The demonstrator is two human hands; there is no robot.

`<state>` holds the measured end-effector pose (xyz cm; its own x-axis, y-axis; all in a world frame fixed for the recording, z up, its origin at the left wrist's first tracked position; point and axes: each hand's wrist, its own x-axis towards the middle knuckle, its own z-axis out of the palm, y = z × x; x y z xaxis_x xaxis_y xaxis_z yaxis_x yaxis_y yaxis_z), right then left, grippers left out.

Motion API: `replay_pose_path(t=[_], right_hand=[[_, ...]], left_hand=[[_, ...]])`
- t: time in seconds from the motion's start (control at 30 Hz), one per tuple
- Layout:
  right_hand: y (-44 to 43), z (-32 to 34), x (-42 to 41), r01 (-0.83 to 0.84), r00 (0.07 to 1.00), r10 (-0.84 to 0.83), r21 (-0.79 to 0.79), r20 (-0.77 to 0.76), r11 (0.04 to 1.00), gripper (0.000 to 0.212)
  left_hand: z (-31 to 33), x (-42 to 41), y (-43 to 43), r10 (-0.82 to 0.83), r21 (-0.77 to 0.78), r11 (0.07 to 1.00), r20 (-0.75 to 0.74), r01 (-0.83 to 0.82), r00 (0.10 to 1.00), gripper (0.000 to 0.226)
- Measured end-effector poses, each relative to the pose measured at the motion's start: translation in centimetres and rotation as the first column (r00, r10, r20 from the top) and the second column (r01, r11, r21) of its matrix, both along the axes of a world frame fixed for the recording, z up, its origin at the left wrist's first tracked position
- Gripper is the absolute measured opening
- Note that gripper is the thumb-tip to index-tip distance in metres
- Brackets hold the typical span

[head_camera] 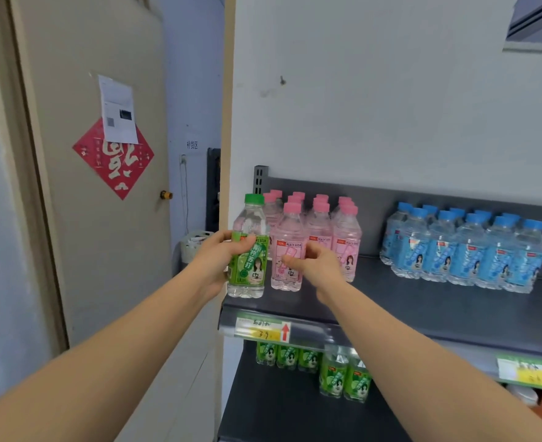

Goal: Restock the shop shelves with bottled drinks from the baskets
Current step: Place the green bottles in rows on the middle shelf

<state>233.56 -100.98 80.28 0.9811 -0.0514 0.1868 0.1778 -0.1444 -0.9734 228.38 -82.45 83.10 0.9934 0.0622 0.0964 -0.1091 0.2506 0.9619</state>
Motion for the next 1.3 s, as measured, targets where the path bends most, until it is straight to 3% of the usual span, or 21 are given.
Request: replay_pose_path(t=[0.13, 0.3, 0.6, 0.93, 1.17, 1.3], right_hand=[[0.7, -0.4, 2.2, 0.048, 0.999, -0.048, -0.026, 0.003, 0.999, 0.029], [1.3, -0.6, 3.5, 0.185, 0.983, -0.182, -0.13, 0.036, 0.974, 0.048], [2.3, -0.7, 3.6, 0.346, 0.938, -0.312, -0.337, 0.151, 0.876, 0.035], [2.0, -0.3, 3.1, 0.452, 0.891, -0.385, -0.534, 0.239, 0.715, 0.034], [1.3, -0.4, 3.4, 0.529, 0.848, -0.418, -0.506, 0.326, 0.681, 0.019], [0.6, -0.2, 3.7, 0.505, 0.863, -0.408, -0.55, 0.298, 0.666, 0.011]], left_hand=[[0.0, 1.8, 0.8, 0.018, -0.014, 1.0, 0.004, -0.018, 1.0, 0.022], [0.0, 3.3, 1.3, 0.023, -0.026, 0.999, 0.008, -0.023, 1.0, 0.023], [-0.6, 4.1, 0.9, 0.011, -0.005, 1.0, 0.018, -0.011, 1.0, 0.023], [-1.2, 4.4, 1.1, -0.002, -0.009, 1.0, 0.027, 0.002, 1.0, 0.017], [-1.5, 4.5, 1.0, -0.016, 0.006, 1.0, 0.02, 0.016, 1.0, 0.023], [-1.5, 4.5, 0.9, -0.019, 0.019, 1.0, 0.017, 0.019, 1.0, 0.023]])
